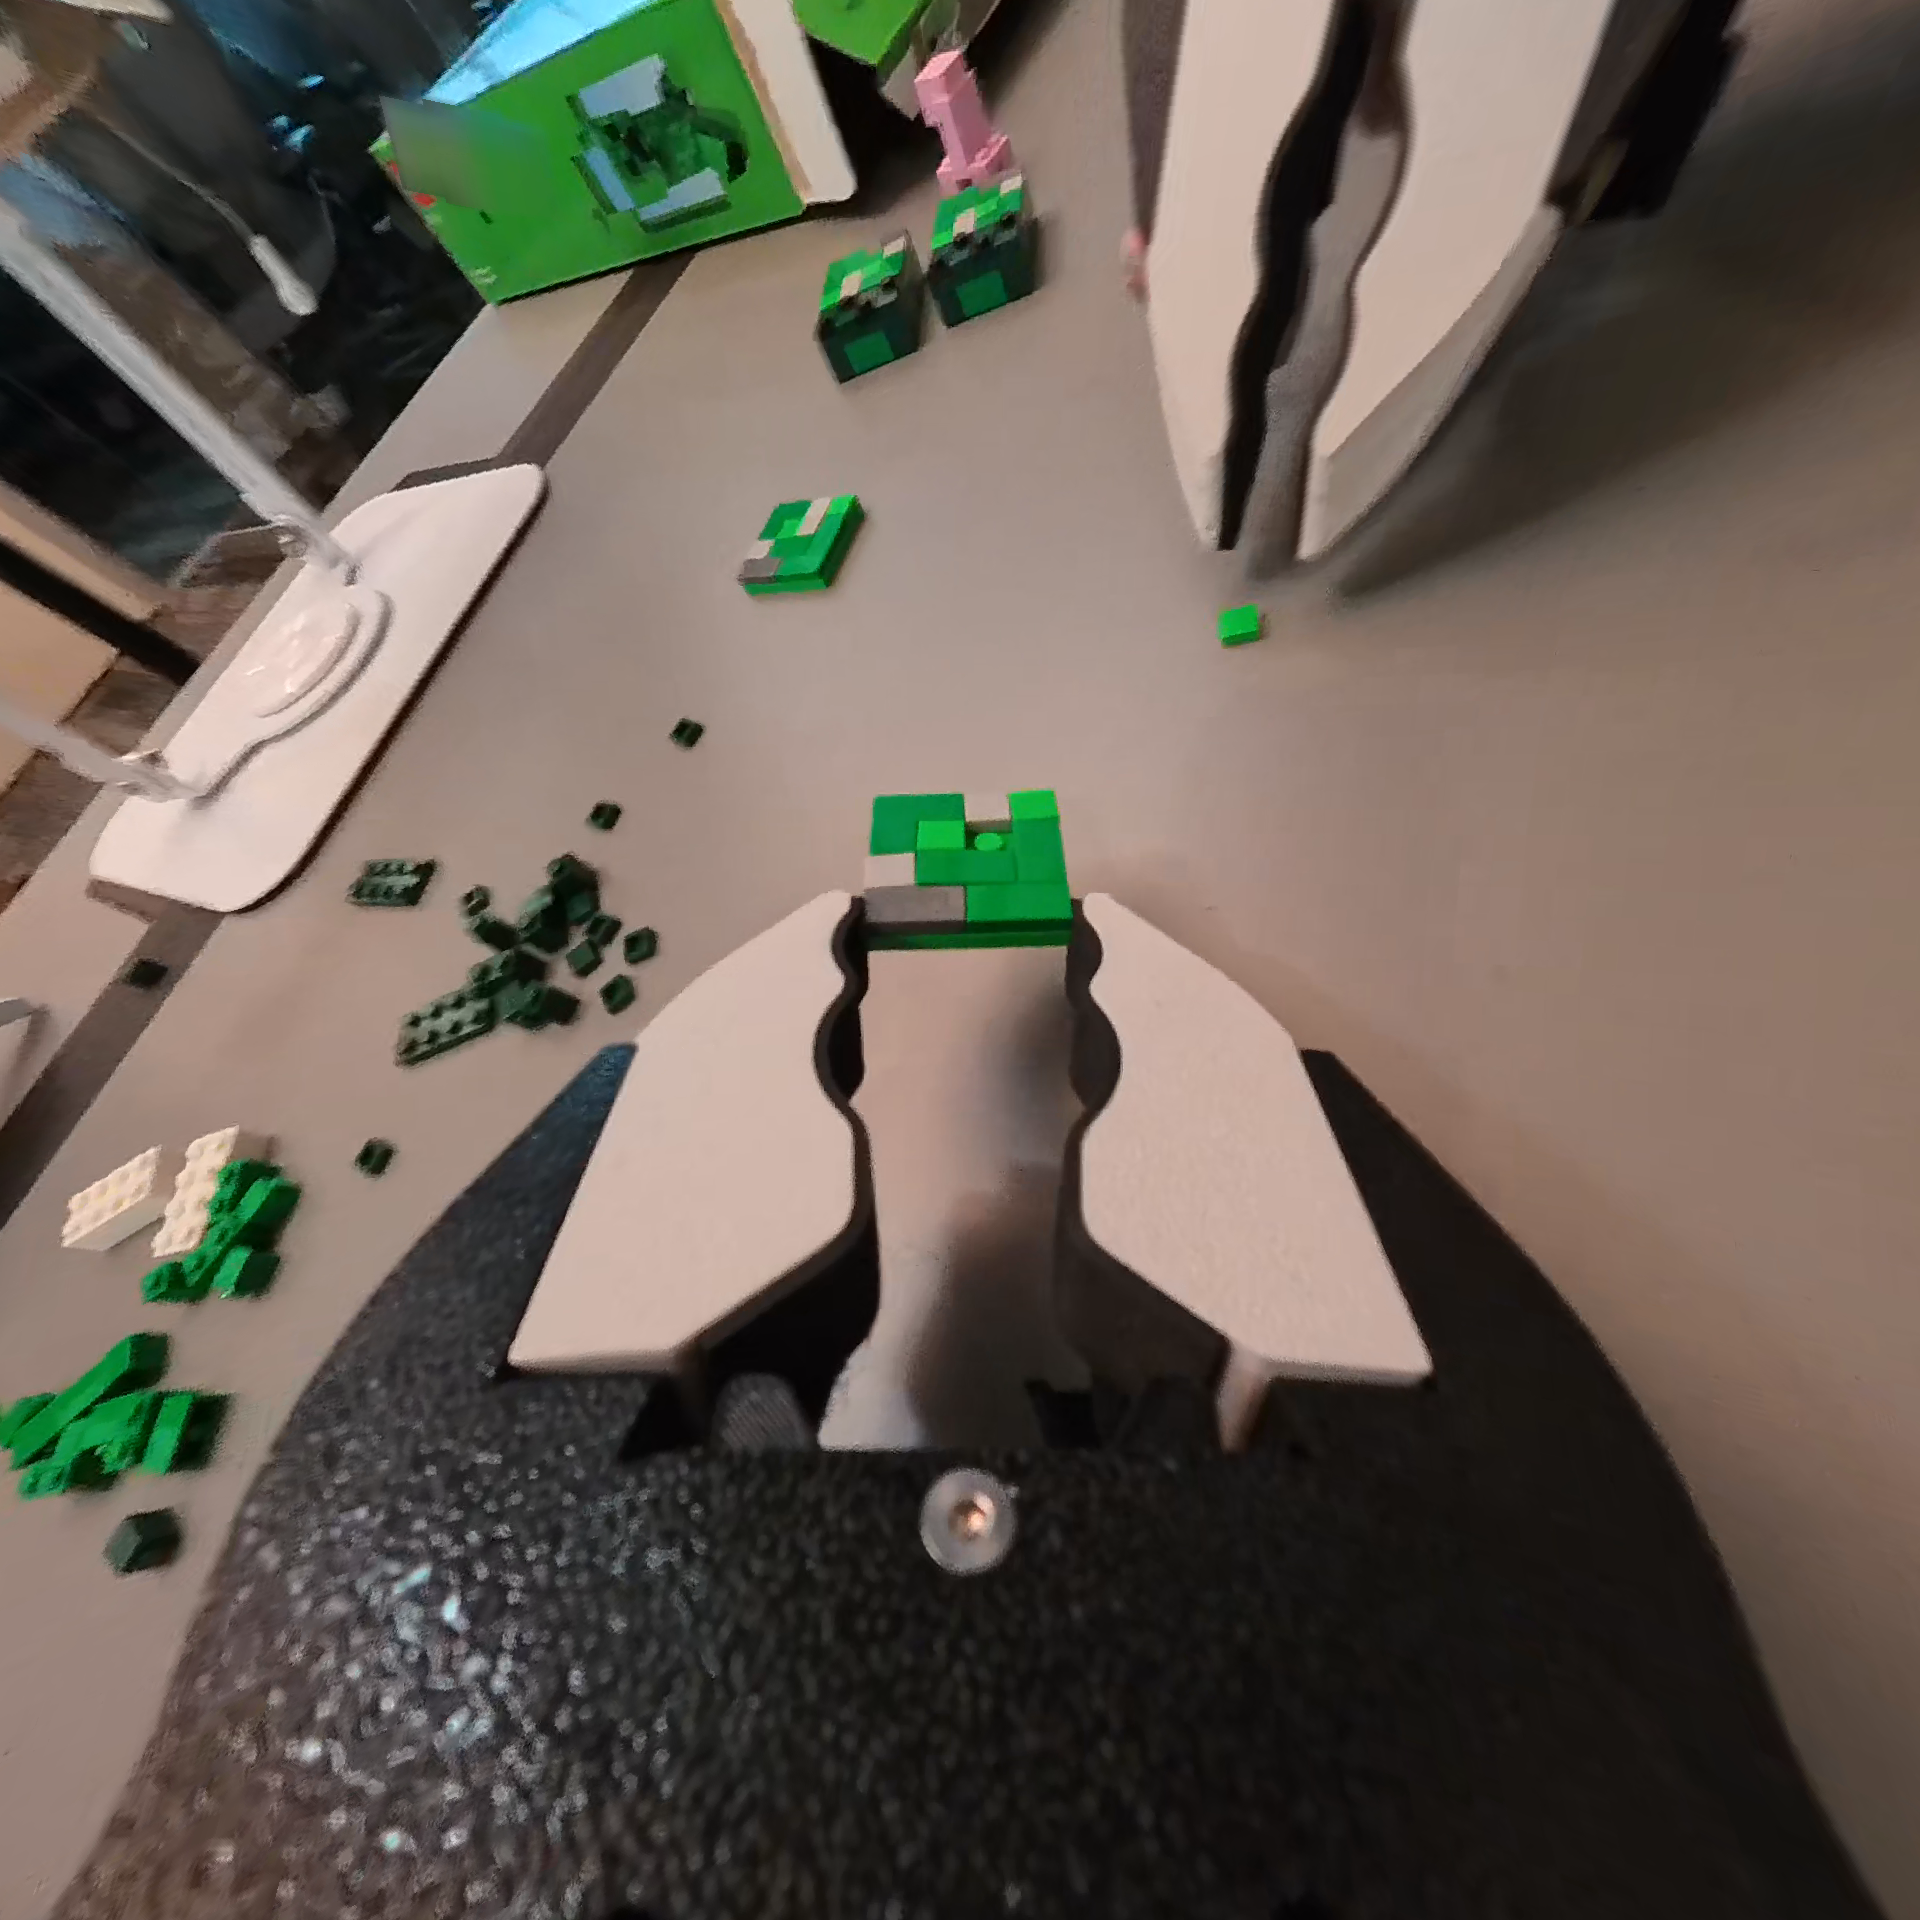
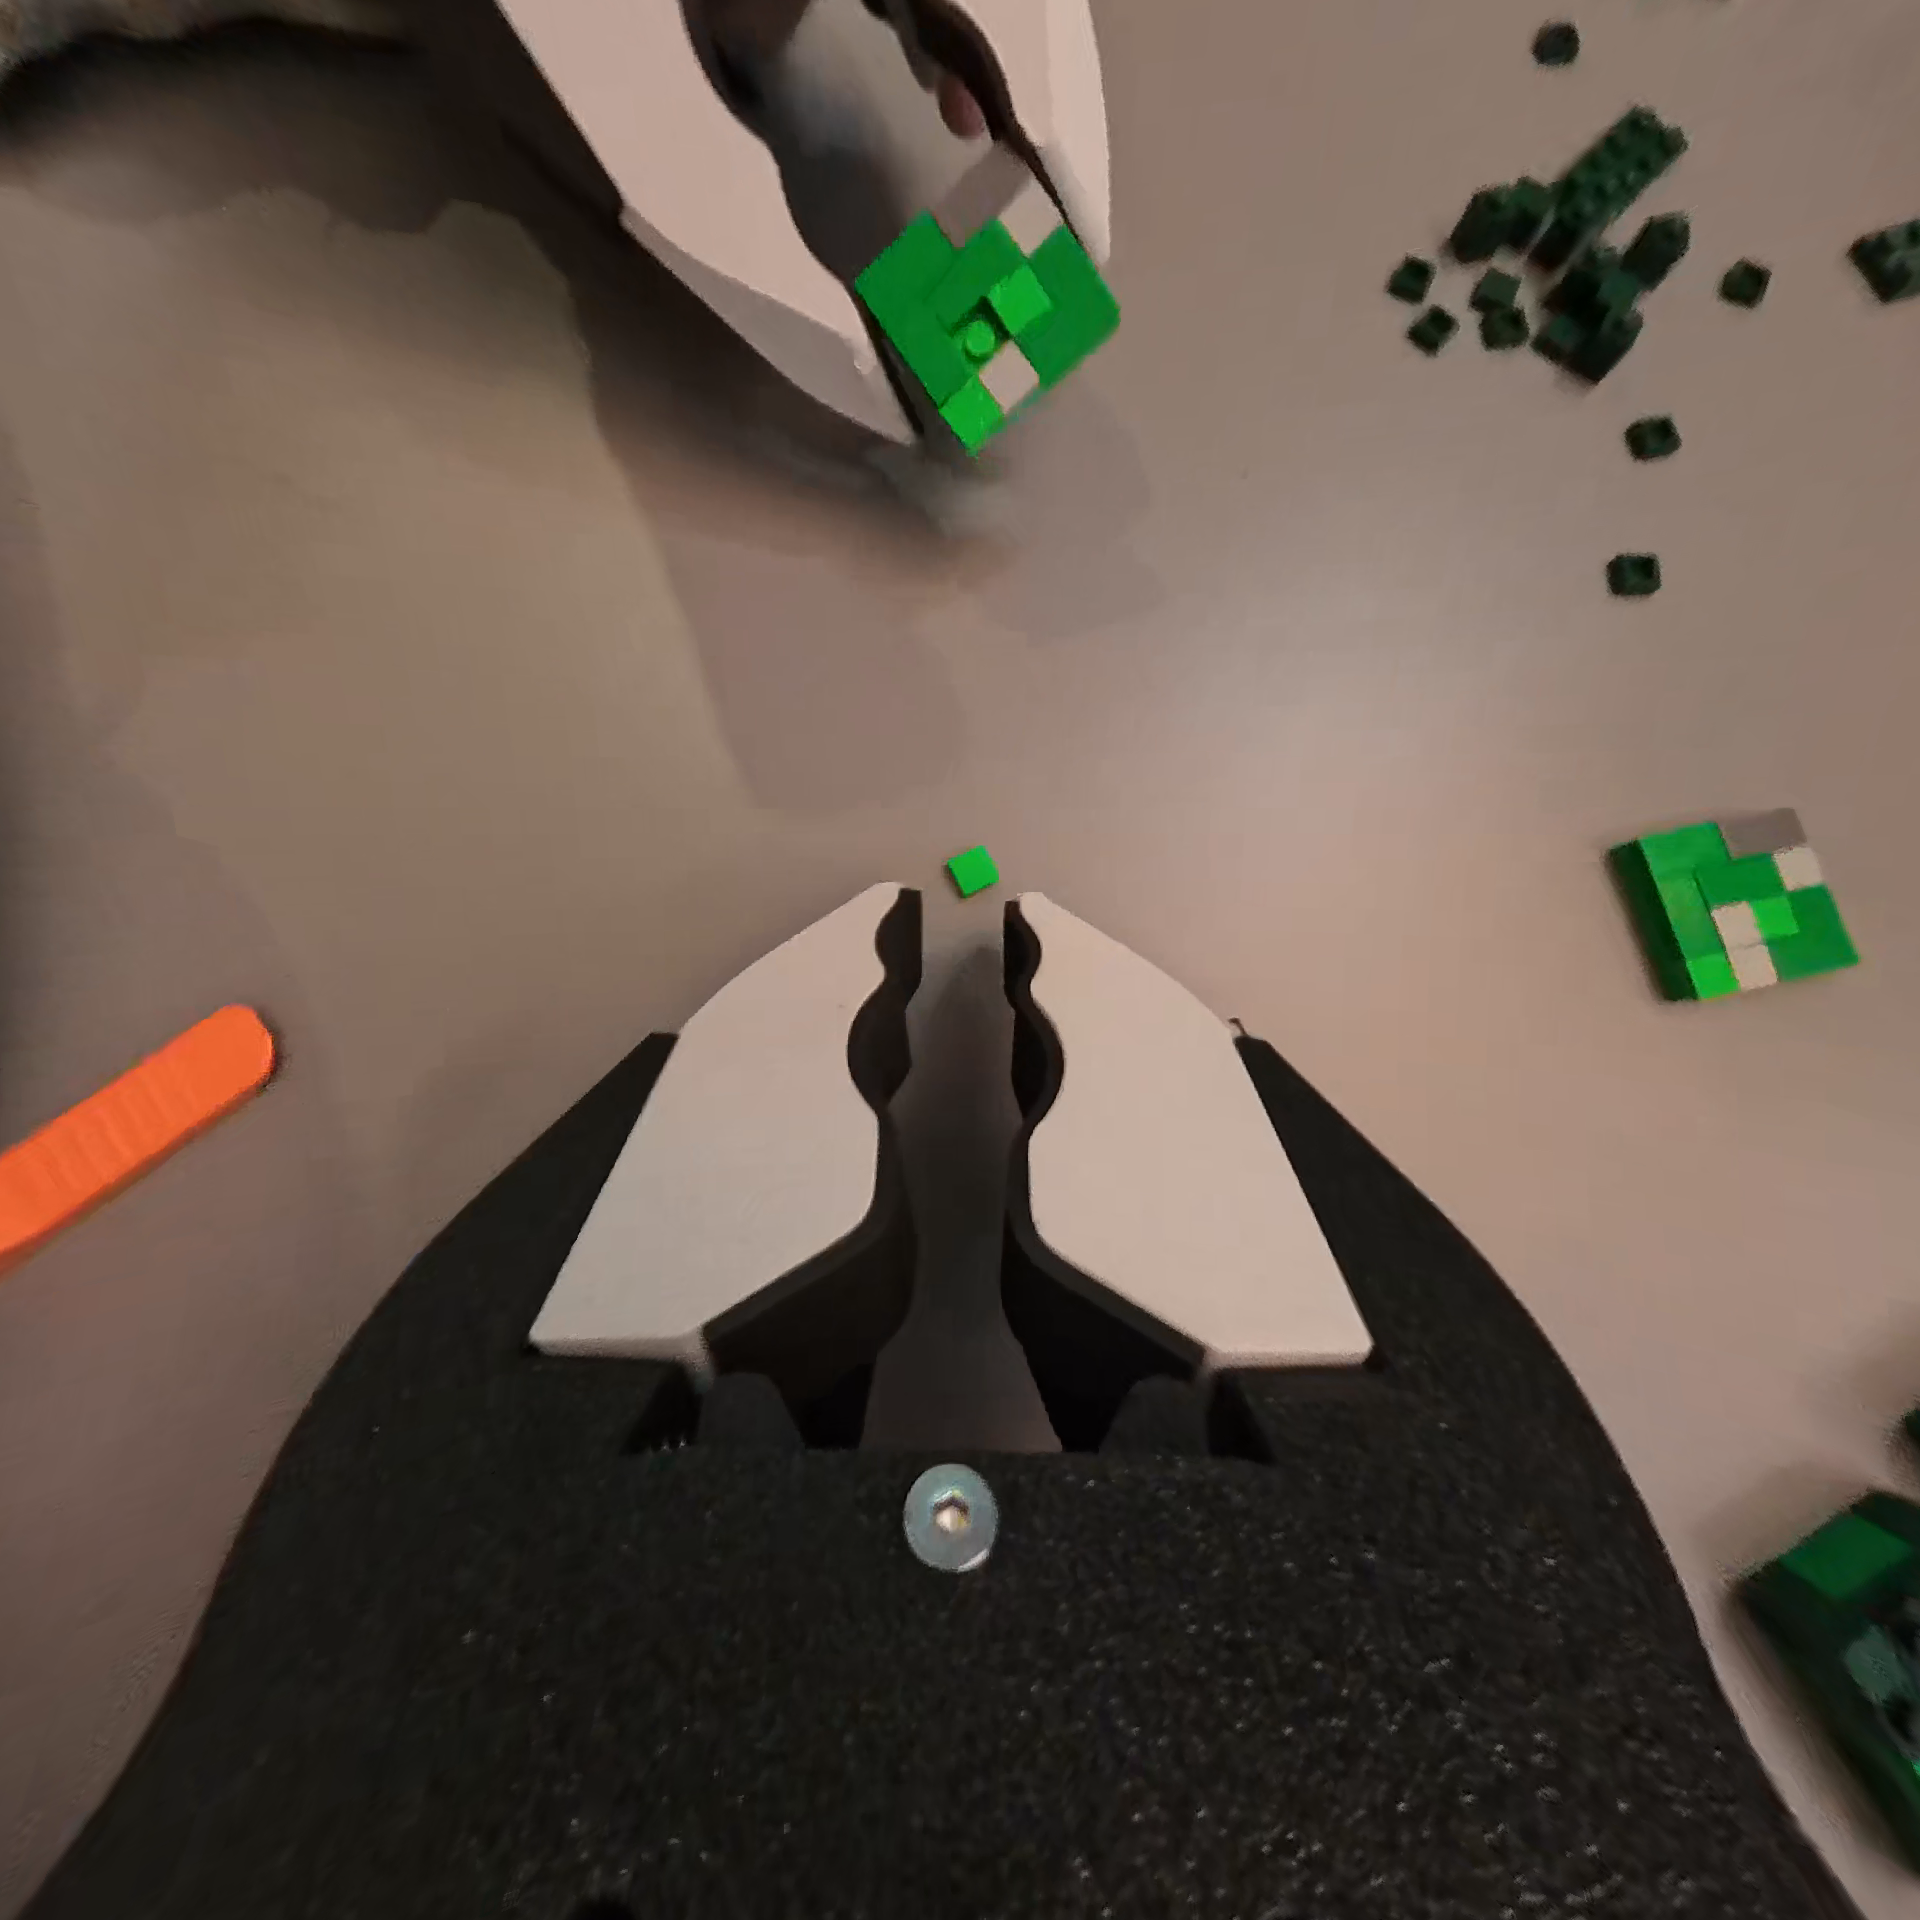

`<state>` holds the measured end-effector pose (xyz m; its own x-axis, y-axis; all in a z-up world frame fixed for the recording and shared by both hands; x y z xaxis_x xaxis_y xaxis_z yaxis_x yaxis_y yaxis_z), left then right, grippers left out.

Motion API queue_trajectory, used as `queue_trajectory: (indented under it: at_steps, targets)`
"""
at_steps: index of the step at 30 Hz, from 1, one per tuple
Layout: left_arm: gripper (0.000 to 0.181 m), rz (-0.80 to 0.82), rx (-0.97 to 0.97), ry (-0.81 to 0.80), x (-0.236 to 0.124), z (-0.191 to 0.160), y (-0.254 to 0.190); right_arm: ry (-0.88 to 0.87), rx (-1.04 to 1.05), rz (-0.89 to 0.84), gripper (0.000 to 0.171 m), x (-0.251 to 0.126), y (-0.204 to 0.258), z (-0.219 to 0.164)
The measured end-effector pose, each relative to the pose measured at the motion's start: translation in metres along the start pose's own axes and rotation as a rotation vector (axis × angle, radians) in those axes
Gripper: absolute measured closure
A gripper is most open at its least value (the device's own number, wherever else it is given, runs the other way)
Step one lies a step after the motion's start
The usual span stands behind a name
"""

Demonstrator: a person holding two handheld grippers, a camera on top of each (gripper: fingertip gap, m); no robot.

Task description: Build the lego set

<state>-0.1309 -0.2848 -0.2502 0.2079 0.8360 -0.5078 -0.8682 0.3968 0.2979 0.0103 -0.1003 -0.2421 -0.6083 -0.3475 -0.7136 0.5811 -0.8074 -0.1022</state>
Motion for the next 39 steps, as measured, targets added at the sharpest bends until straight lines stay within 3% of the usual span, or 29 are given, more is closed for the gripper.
queue_trajectory:
  at_steps: [5, 10, 16, 22, 29, 39]
  targets:
    - [0.145, -0.184, 0.003, -0.114, -0.008, 0.003, -0.005, -0.107, -0.035, 0.141, 0.15, 0.006, -0.008, -0.008]
    - [0.145, -0.244, -0.016, -0.115, -0.01, 0.003, -0.005, -0.068, -0.133, 0.155, 0.151, 0.015, -0.013, -0.004]
    - [0.145, -0.257, -0.017, -0.106, -0.009, 0.003, -0.006, -0.04, -0.173, 0.165, 0.163, 0.017, -0.016, -0.001]
    - [0.145, -0.238, -0.034, -0.093, -0.008, 0.003, -0.004, -0.036, -0.151, 0.155, 0.164, 0.017, -0.017, 0.002]
    - [0.145, -0.239, -0.107, -0.097, -0.009, 0.002, 0.0, -0.266, -0.107, 0.155, 0.164, 0.01, -0.005, 0.054]
    - [0.145, -0.253, -0.124, -0.131, -0.012, 0.002, 0.002, -0.241, -0.201, 0.168, 0.164, 0.027, 0.006, 0.075]
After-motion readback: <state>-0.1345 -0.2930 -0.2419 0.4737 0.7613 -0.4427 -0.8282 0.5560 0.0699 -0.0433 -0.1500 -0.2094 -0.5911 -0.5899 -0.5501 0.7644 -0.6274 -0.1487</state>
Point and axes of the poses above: each gripper's, where its closed fingertips meet, x out along the fingers, z out of its top, y = z × x across the jaws, the point moved 10 cm from there along -x, back along the fingers, and after that the axes turned 7 degrees about -z, right-handed, at the moved point
